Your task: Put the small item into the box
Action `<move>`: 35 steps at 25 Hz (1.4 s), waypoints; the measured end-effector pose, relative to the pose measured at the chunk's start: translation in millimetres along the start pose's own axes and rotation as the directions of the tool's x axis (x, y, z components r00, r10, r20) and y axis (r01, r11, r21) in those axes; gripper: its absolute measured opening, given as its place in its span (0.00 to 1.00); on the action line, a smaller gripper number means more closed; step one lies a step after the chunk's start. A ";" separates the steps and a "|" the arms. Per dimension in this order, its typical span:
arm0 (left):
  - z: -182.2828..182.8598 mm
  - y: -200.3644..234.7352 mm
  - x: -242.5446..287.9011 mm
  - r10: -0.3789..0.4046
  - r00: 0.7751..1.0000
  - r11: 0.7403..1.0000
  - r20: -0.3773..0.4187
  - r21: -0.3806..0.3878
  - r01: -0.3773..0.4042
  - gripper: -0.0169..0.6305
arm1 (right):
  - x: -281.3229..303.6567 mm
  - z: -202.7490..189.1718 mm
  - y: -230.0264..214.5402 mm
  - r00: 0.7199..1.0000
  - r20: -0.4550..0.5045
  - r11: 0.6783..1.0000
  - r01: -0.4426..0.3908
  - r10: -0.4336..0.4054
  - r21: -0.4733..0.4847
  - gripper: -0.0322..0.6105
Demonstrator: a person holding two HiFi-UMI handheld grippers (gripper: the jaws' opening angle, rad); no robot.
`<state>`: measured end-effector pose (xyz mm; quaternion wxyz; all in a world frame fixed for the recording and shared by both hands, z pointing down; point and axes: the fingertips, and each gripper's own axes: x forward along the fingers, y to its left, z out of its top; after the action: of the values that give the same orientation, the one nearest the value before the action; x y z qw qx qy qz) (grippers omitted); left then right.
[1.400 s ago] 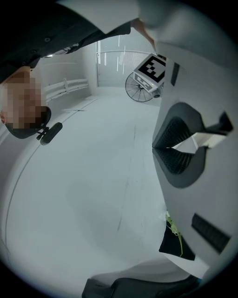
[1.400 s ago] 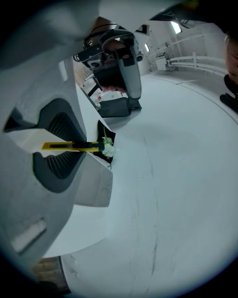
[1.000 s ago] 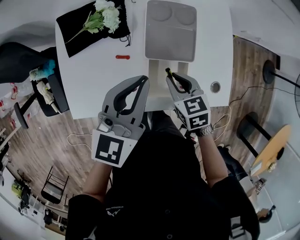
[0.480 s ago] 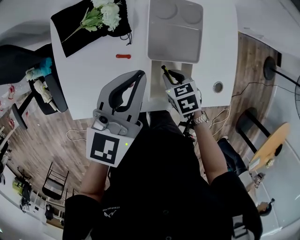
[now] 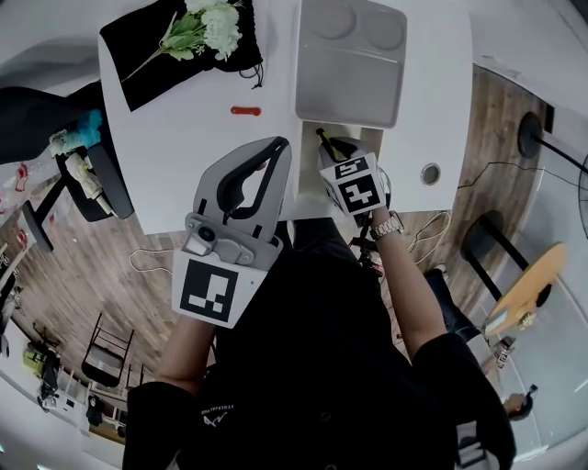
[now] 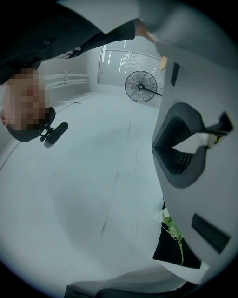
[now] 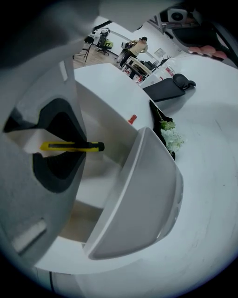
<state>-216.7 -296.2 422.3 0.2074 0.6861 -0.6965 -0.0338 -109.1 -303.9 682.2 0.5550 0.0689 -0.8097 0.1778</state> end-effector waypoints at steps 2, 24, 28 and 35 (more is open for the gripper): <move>-0.7 2.3 -1.4 0.006 1.000 1.000 -0.002 -0.001 -0.006 0.03 | 0.3 0.1 0.2 1.000 -0.002 1.000 -0.003 0.003 -0.001 0.16; 9.2 -54.7 -46.1 0.066 0.993 0.996 0.100 0.059 -0.072 0.03 | -91.7 3.6 12.3 0.964 0.263 0.999 -0.037 0.039 -0.013 0.06; 7.9 -72.2 -63.6 0.085 0.988 0.993 0.126 0.072 -0.094 0.03 | -131.4 4.8 27.8 0.925 0.372 0.997 -0.070 0.074 -0.026 0.06; -5.4 -111.0 -95.0 0.109 0.982 0.988 0.152 0.089 -0.123 0.03 | -207.0 -7.4 51.5 0.836 0.535 0.992 -0.120 0.120 -0.035 0.06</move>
<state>-113.0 -209.0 367.3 0.1234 0.6493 -0.7495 -0.0379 -41.1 -271.2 482.6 0.2948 0.0649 -0.9350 0.1862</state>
